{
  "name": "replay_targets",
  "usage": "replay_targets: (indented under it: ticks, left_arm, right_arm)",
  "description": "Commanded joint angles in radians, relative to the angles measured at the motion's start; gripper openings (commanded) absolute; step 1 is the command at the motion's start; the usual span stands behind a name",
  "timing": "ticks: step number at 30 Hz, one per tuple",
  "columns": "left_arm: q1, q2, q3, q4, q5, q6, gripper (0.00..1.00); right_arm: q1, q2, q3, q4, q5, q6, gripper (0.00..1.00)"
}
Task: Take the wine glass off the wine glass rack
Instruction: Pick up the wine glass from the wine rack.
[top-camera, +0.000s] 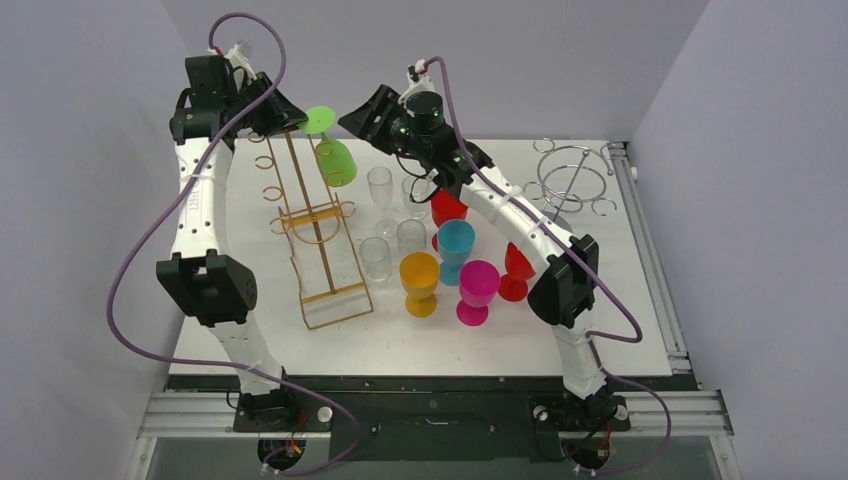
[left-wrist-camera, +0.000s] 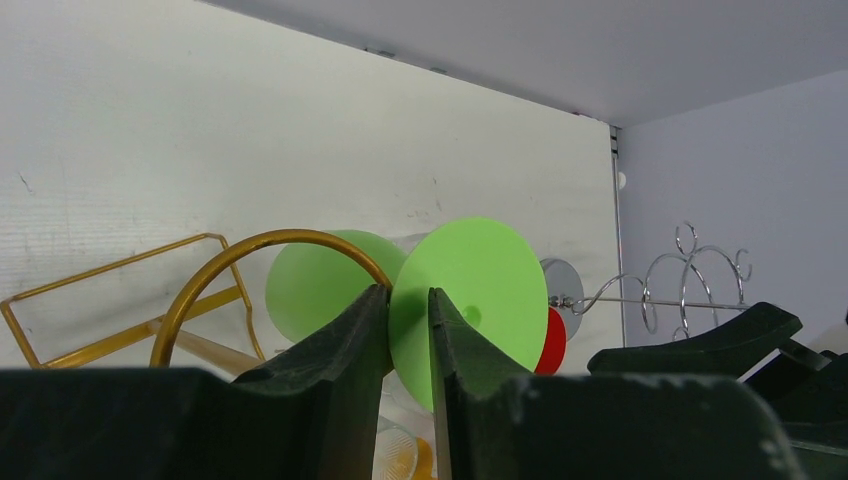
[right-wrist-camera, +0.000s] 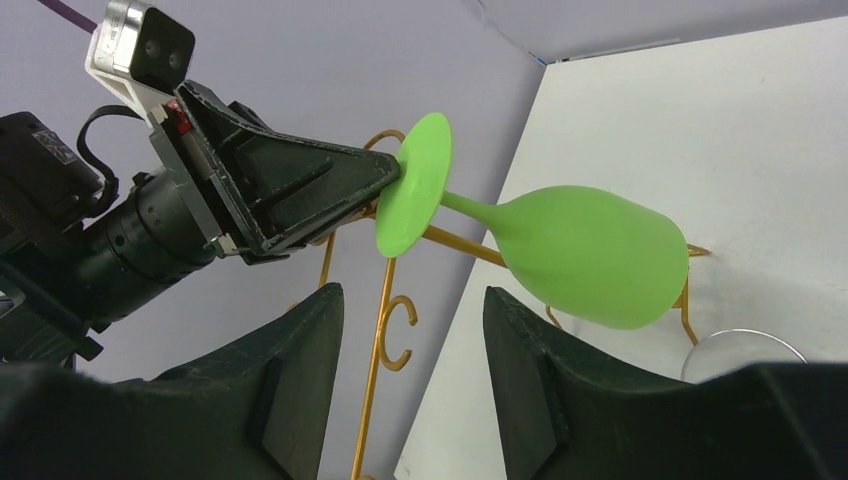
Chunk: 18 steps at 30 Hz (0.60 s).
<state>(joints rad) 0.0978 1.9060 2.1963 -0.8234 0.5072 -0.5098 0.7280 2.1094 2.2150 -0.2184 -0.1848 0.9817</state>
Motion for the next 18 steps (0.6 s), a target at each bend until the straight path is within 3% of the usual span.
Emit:
replay_targets:
  ticks: [1, 18]
  left_arm:
    - [-0.02, 0.026, 0.013, -0.049, 0.014, 0.042, 0.19]
    - [-0.038, -0.013, -0.071, -0.025, 0.033, 0.047, 0.19]
  right_arm:
    - [0.007, 0.002, 0.055, 0.081, 0.041, 0.007, 0.49]
    - [0.01, 0.08, 0.101, 0.114, 0.065, 0.047, 0.44]
